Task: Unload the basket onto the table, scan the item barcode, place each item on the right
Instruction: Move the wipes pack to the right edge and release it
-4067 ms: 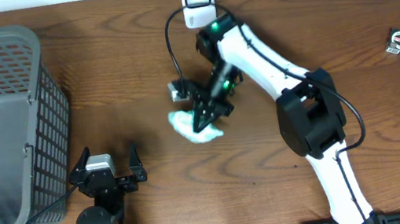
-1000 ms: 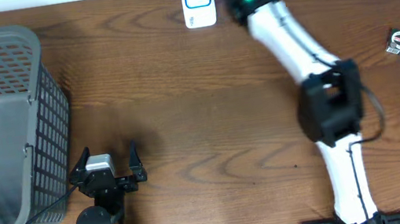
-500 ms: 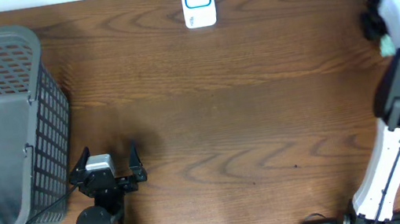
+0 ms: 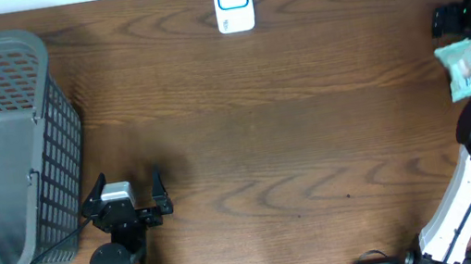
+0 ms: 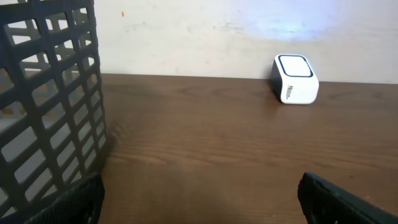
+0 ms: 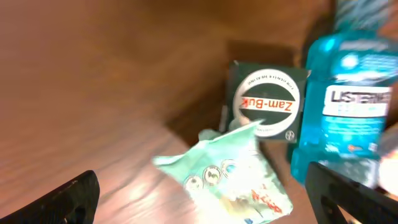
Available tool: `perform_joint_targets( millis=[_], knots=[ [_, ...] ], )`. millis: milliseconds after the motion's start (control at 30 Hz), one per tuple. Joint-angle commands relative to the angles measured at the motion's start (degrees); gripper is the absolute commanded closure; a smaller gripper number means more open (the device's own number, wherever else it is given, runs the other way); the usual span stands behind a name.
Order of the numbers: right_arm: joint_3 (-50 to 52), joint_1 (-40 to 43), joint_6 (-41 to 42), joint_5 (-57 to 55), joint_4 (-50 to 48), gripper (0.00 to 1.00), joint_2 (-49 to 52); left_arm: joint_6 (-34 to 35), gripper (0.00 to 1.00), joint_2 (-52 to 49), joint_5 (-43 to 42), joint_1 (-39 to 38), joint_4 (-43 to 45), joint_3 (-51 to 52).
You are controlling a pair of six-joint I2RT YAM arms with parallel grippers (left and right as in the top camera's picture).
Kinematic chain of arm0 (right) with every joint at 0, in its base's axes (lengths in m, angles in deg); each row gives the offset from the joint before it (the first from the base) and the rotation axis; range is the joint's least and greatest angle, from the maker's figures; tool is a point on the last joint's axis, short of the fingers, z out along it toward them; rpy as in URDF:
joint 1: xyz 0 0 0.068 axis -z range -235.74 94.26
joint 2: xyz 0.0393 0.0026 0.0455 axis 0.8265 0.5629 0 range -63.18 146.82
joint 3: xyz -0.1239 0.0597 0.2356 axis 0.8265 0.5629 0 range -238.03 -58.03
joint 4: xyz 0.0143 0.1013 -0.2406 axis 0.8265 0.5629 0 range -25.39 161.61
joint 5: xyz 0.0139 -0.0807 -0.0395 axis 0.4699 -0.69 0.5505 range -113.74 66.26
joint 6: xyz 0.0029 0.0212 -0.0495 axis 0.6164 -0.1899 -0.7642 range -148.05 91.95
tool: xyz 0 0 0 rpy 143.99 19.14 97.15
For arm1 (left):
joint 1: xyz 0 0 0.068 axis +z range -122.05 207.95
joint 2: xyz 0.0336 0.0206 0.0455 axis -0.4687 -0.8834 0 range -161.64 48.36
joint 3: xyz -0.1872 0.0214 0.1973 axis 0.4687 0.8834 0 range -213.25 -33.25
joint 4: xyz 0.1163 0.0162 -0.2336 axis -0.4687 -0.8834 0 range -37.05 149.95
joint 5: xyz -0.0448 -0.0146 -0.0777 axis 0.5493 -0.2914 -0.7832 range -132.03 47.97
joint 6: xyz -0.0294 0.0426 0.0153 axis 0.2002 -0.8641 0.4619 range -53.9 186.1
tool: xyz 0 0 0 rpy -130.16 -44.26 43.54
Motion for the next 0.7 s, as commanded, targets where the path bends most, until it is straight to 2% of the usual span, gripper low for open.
perform_joint_targets(
  millis=[0, 367, 667],
  knots=[
    [-2.67, -2.32, 2.25, 8.31, 0.81, 0.01, -11.17, -0.15, 0.02, 0.11, 0.5, 0.22, -1.95, 1.25],
    [-2.67, -8.33, 2.71, 18.58, 3.15, 0.01, -38.01, -0.15, 0.02, 0.11, 0.5, 0.22, -1.95, 1.25],
    [-2.67, -8.94, 2.67, 18.51, 3.56, 0.01, -58.42, -0.13, 0.02, 0.11, 0.5, 0.22, -1.95, 1.25]
  ],
)
